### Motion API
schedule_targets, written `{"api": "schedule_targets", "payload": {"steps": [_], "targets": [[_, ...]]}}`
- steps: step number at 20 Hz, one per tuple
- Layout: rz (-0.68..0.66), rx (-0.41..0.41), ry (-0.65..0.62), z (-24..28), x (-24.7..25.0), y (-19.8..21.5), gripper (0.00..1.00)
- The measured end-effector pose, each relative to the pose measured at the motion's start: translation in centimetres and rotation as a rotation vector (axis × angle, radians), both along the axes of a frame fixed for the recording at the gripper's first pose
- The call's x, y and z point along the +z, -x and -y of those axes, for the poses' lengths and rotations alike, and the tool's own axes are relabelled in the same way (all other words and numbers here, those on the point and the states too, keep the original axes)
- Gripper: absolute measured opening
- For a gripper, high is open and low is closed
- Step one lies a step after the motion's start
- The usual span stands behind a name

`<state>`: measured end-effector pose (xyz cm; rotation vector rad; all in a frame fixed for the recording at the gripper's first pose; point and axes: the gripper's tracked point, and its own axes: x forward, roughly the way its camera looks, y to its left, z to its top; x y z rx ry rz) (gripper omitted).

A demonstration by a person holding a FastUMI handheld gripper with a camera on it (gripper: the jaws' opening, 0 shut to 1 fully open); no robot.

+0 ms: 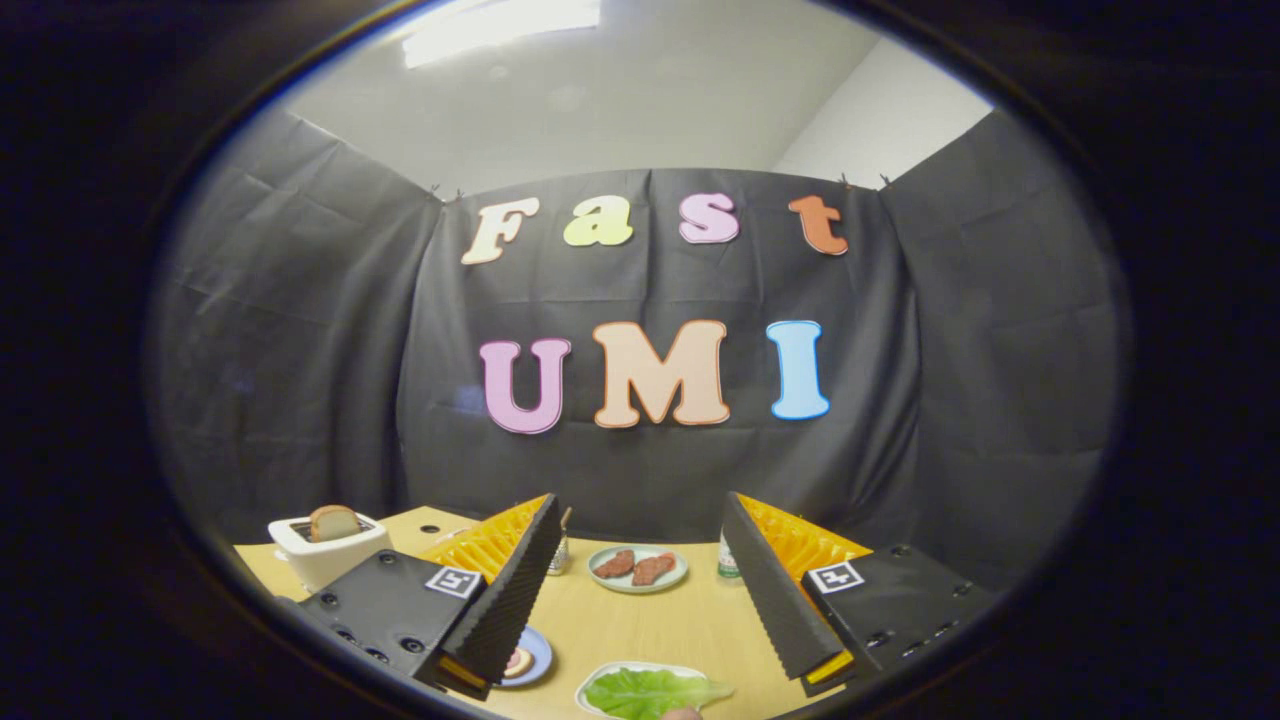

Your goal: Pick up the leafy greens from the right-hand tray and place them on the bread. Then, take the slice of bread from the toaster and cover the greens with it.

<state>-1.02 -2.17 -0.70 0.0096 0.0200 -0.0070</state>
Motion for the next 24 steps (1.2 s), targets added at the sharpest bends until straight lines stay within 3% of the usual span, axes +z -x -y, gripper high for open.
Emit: {"api": "schedule_targets", "payload": {"steps": [10, 24], "targets": [[-0.050, 0.055, 0.007, 2.5, -1.4, -0.6, 1.00], [-0.295, 0.324, 0.210, 2.5, -9.4, -2.7, 1.00]]}}
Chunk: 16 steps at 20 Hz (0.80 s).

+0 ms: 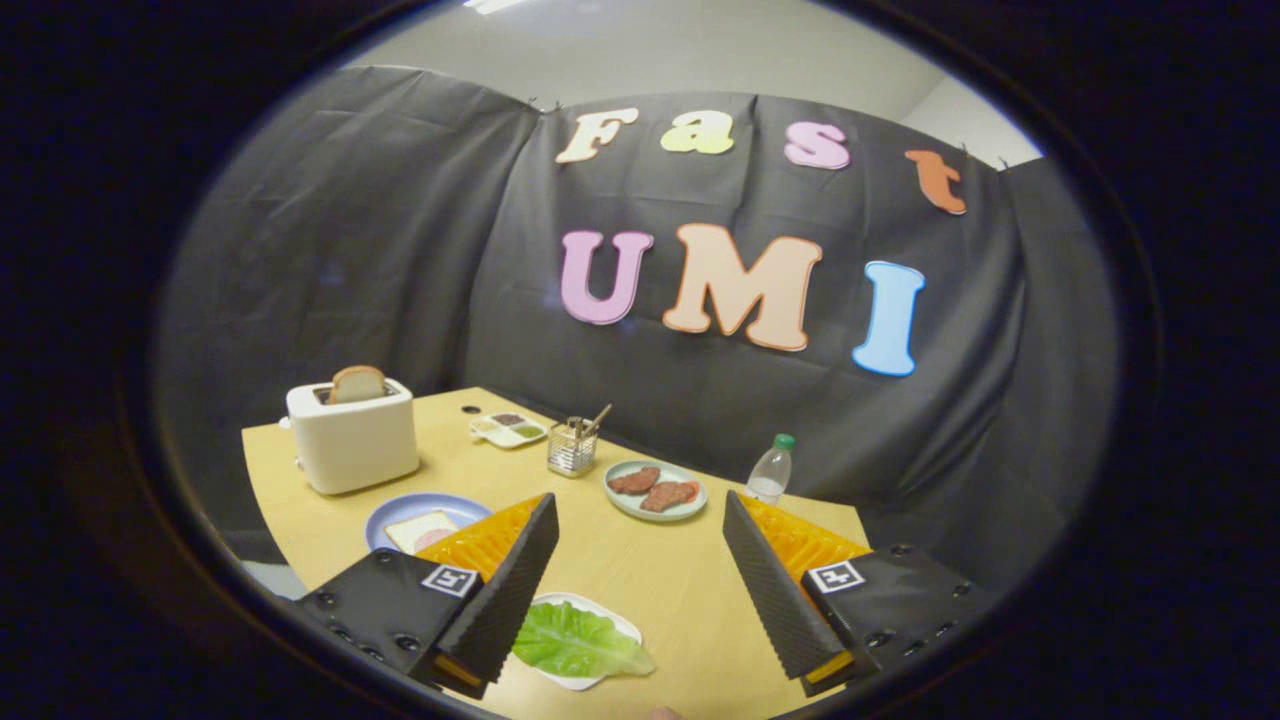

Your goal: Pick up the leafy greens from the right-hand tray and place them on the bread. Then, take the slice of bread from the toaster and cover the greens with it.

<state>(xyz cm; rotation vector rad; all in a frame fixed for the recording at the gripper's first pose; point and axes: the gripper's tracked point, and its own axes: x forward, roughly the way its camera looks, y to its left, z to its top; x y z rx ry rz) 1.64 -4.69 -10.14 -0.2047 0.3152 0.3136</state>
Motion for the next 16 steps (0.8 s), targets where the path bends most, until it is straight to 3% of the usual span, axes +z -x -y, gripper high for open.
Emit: {"api": "schedule_targets", "payload": {"steps": [16], "targets": [[-0.280, 0.235, 0.115, -1.7, -11.5, -0.3, 1.00]]}}
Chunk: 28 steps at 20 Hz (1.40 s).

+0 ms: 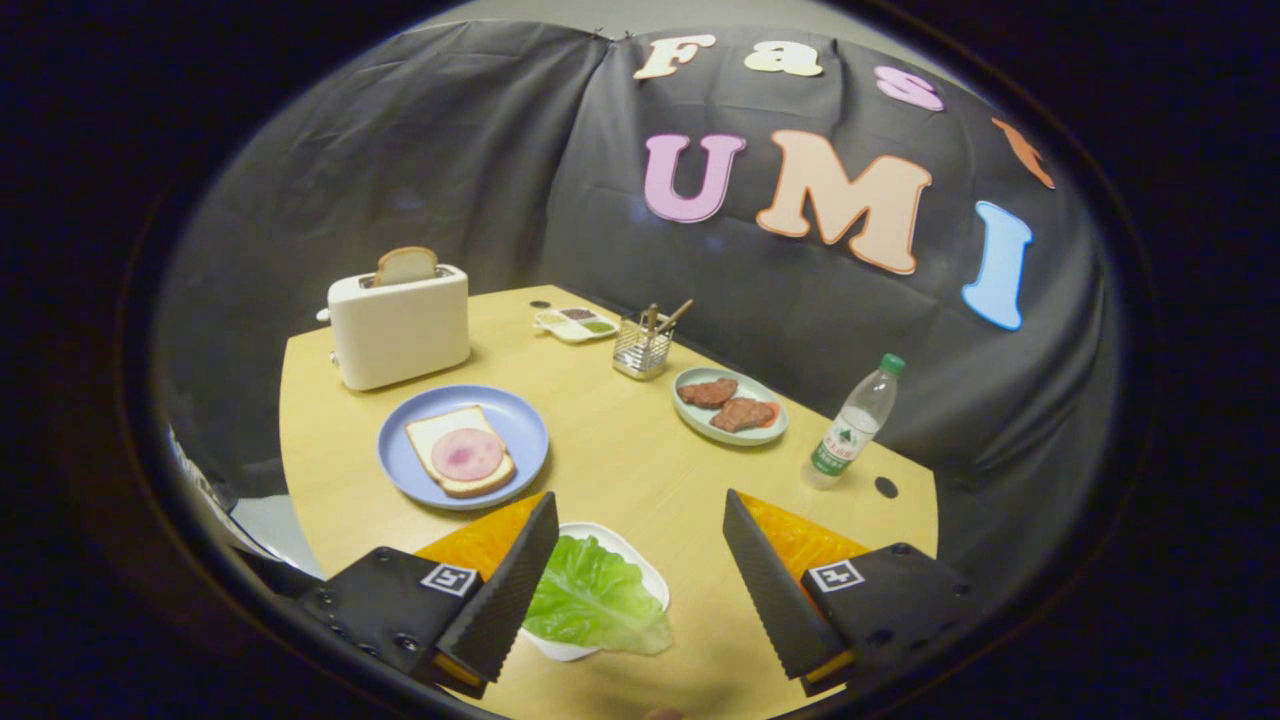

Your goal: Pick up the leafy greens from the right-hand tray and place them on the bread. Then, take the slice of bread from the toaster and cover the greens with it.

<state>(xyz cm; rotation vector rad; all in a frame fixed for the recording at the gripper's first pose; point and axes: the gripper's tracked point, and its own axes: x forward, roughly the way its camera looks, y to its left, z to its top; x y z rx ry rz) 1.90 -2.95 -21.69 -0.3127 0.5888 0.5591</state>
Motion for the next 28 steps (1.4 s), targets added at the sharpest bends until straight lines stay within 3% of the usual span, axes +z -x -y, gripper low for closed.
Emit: {"api": "schedule_targets", "payload": {"steps": [10, 19, 28], "targets": [[-0.162, 0.097, 0.100, -0.9, -7.9, 1.5, 1.00], [-0.304, 0.050, 0.089, -1.0, -12.4, 3.4, 1.00], [-0.442, -0.062, 0.040, -0.4, -14.8, 4.4, 0.99]]}}
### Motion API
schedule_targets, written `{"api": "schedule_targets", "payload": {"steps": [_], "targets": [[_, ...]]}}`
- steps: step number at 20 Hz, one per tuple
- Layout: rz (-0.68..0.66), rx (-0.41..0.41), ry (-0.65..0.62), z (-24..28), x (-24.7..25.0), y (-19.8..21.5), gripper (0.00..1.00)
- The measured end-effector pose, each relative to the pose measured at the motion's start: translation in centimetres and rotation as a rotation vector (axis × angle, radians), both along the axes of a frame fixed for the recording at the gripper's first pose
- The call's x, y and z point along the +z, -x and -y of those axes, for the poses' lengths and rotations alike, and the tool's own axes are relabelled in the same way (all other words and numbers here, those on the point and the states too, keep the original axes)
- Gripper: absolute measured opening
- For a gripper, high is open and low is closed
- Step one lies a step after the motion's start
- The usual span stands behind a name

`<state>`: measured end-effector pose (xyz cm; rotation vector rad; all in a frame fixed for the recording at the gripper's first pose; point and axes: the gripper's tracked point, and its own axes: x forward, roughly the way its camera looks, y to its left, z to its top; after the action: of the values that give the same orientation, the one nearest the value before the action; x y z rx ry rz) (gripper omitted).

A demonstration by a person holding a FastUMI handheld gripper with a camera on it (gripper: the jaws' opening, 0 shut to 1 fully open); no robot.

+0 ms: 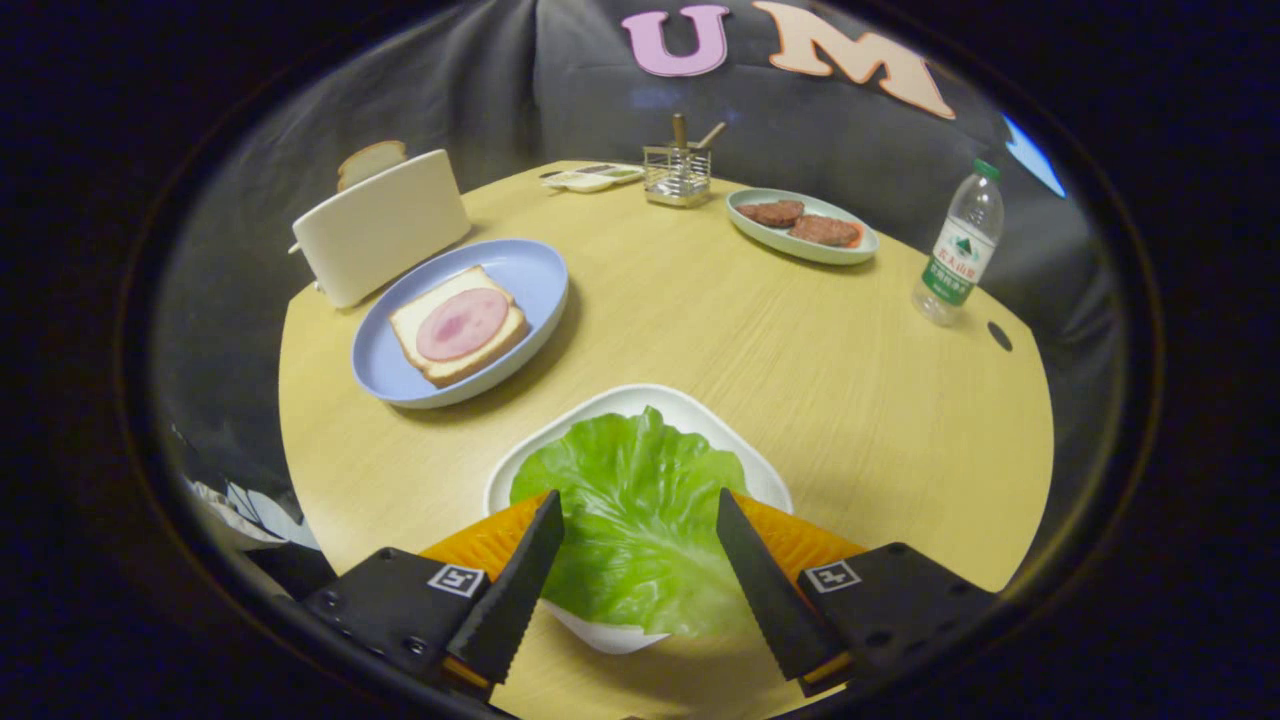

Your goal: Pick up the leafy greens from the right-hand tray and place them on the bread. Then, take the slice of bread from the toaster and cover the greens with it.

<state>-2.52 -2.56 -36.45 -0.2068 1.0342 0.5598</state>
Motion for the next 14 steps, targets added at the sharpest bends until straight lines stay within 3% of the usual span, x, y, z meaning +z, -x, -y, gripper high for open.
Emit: {"api": "schedule_targets", "payload": {"steps": [1, 9, 14], "targets": [[0.014, -0.002, 0.004, 0.12, 0.21, -0.14, 0.99], [0.018, -0.057, 0.033, 0.18, 0.14, -0.06, 0.37], [0.032, -0.092, 0.032, 0.35, 0.87, -0.21, 0.26]]}}
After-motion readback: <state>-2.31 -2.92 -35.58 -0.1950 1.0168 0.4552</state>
